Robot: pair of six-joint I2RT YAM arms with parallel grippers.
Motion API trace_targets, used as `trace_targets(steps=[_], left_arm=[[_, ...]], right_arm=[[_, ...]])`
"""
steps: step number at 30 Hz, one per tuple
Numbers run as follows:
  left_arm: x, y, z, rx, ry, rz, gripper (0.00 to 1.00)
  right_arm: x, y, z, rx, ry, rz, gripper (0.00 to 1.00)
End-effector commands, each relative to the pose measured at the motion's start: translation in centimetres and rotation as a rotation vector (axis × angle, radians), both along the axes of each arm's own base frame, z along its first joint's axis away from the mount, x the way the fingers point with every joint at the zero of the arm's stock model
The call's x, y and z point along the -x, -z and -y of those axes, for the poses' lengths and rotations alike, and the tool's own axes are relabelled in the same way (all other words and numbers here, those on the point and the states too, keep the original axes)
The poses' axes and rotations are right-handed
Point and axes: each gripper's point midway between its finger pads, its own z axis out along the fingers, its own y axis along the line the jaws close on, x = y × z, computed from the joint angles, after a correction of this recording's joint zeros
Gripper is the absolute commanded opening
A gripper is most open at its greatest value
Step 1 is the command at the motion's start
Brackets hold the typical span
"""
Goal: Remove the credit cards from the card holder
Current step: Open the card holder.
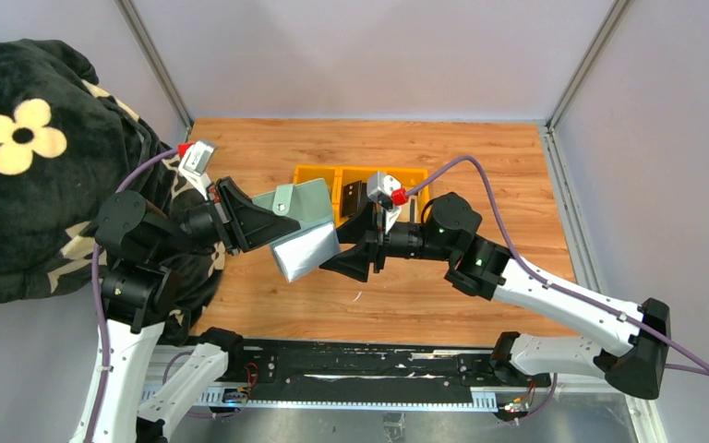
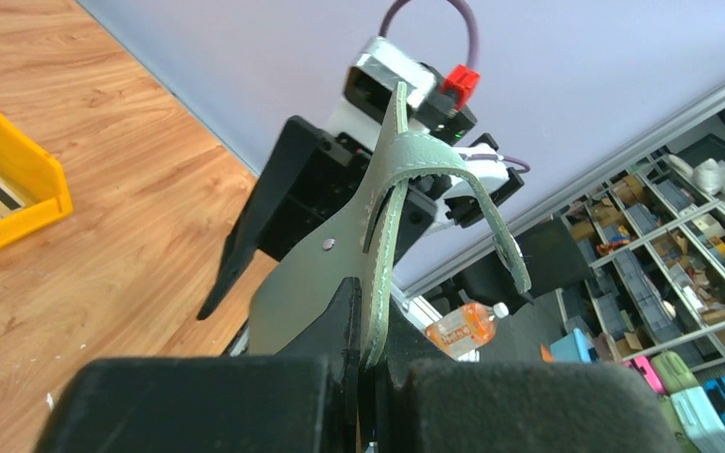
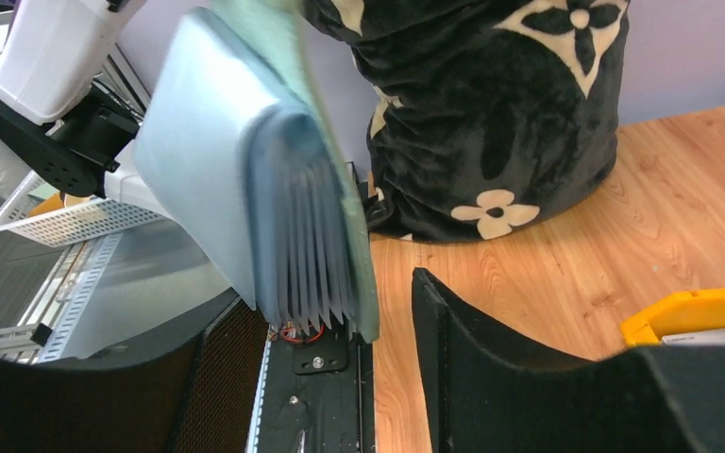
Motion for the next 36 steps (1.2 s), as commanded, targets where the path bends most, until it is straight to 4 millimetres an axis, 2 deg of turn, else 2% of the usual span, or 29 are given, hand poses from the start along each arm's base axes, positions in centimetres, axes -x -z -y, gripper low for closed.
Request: trace_targets(steps=[1, 6, 14, 20, 22, 28, 36], left_arm=[[1.1, -0.4, 0.1, 0.021, 0.052, 0.008, 0.0], [1.2, -0.2, 0.2, 0.03, 0.066, -0.011, 0.0], [1.1, 0.0, 0.2, 0.028, 0.064, -0.035, 0.0], [0.8, 0.6, 0.2, 0.018, 0.059, -0.059, 0.0], [0.8, 0.7, 0.2, 0.015, 0.057, -0.061, 0.0], [1.2, 0.6, 0.1, 0.014, 0.065, -0.061, 0.0], [1.3, 0.8, 0.2, 0.011, 0.078, -0.072, 0.0]], right_arm=[[-0.6, -1.0, -0.4, -0.038, -0.008, -0.007, 0.58], [-0.2, -1.8, -0.9, -0.056, -0.049, -0.005, 0.54], [-0.1, -2.0, -0.8, -0.068, -0.057, -0.015, 0.43], [0.1, -3.1, -0.1, -0.098, -0.039, -0.007, 0.42], [-0.1, -3.5, 0.1, -0.108, -0.022, -0.002, 0.44], [-2.2, -3.5, 0.0, -0.085, 0.088, 0.0, 0.6], [-2.1, -5.2, -0.2, -0.154, 0.077, 0.004, 0.63]])
